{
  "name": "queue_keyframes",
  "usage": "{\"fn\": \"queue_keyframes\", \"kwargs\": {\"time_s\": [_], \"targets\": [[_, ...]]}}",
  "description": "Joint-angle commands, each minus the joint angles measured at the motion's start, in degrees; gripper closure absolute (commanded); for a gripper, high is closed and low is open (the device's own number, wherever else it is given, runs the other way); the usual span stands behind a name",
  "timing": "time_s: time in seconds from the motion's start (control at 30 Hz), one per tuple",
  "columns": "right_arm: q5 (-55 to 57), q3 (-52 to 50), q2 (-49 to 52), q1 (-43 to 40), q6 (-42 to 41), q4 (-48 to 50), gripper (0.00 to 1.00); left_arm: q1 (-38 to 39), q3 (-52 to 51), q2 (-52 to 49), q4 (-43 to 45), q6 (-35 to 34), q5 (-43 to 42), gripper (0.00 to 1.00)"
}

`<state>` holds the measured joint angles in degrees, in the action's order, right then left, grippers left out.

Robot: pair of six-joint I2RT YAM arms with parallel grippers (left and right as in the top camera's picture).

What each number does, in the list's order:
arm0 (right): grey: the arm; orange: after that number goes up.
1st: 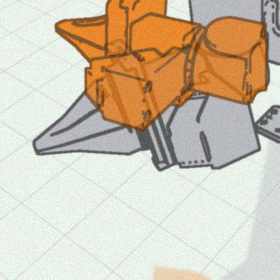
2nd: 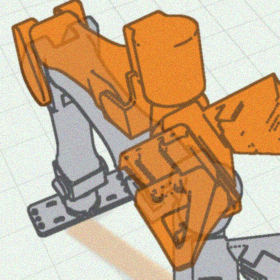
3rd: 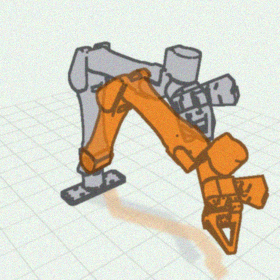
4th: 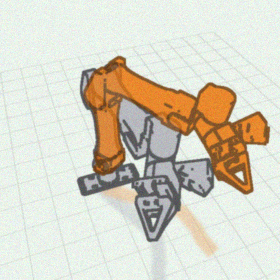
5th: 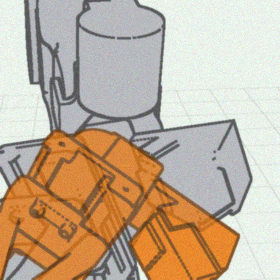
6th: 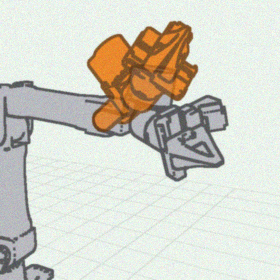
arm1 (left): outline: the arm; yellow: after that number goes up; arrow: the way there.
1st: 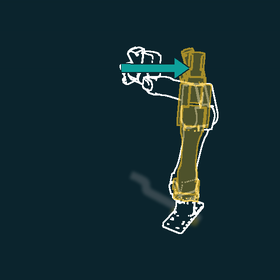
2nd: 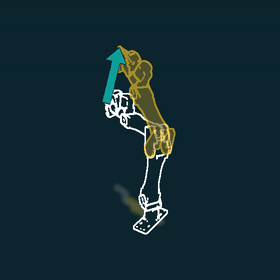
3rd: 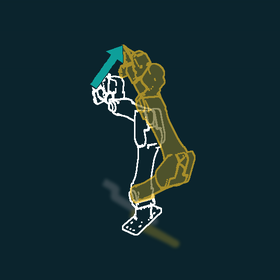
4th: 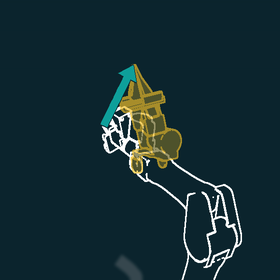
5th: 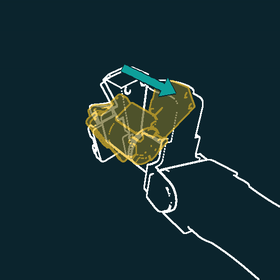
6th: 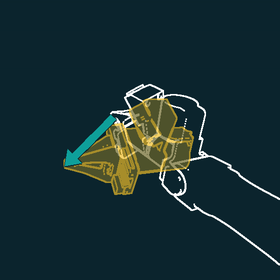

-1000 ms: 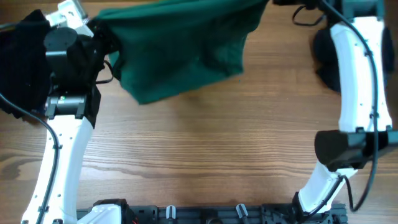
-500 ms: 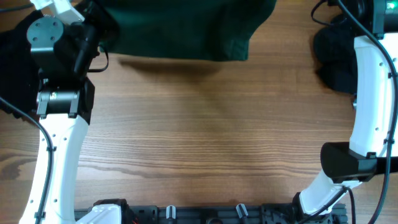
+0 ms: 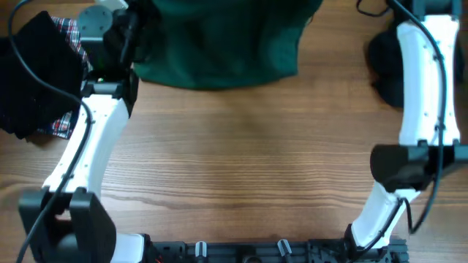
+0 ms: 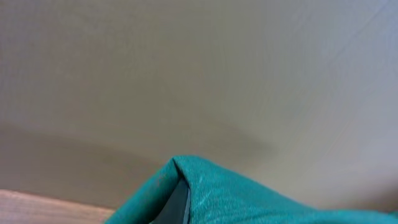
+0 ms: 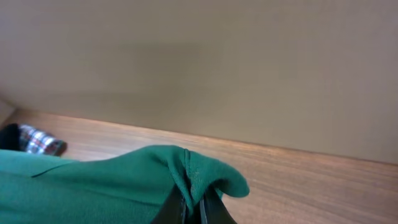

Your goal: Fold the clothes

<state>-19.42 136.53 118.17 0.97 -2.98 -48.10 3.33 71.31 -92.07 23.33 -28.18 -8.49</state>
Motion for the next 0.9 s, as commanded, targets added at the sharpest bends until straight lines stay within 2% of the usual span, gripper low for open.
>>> {"fn": "queue_keyframes", "kwargs": {"time_s": [0.0,0.13,0.27,0.33,0.4,0.5,0.63,0.83,0.87], "targets": [[5.88,0.66,0.37,-3.06,-0.17,3.74,0.96,-1.18,5.57,-2.58,1.57,-2.32,6.51,0.96],[5.86,0.72,0.02,-4.31,0.04,4.04,0.96,-1.11,10.82,-3.34,-0.92,-2.08,4.87,0.96],[5.88,0.72,0.02,-4.39,0.17,4.33,0.96,-1.14,11.32,-3.34,-4.26,-2.08,2.84,0.96],[5.88,0.70,0.02,-4.39,0.26,2.82,0.96,-1.14,11.32,-3.34,-11.69,-2.08,-0.85,0.96],[5.81,0.70,0.02,-4.37,0.57,-0.92,0.96,-0.85,11.32,-3.52,-22.97,-1.95,-3.39,0.96],[3.67,0.70,0.02,-4.37,1.53,-7.82,0.97,-0.02,11.32,-3.52,-37.97,-0.09,-3.72,0.96],[1.73,0.70,0.02,-4.37,1.53,-20.20,0.96,0.09,11.32,-3.50,-52.61,-0.11,-4.68,0.96],[1.75,0.57,0.02,-4.37,1.60,-37.27,0.96,0.09,11.32,-3.50,-67.58,0.98,-5.62,0.96],[1.75,0.28,0.02,-4.37,1.57,-39.41,0.92,0.09,11.32,-3.50,-69.31,0.96,-5.64,0.95]]}}
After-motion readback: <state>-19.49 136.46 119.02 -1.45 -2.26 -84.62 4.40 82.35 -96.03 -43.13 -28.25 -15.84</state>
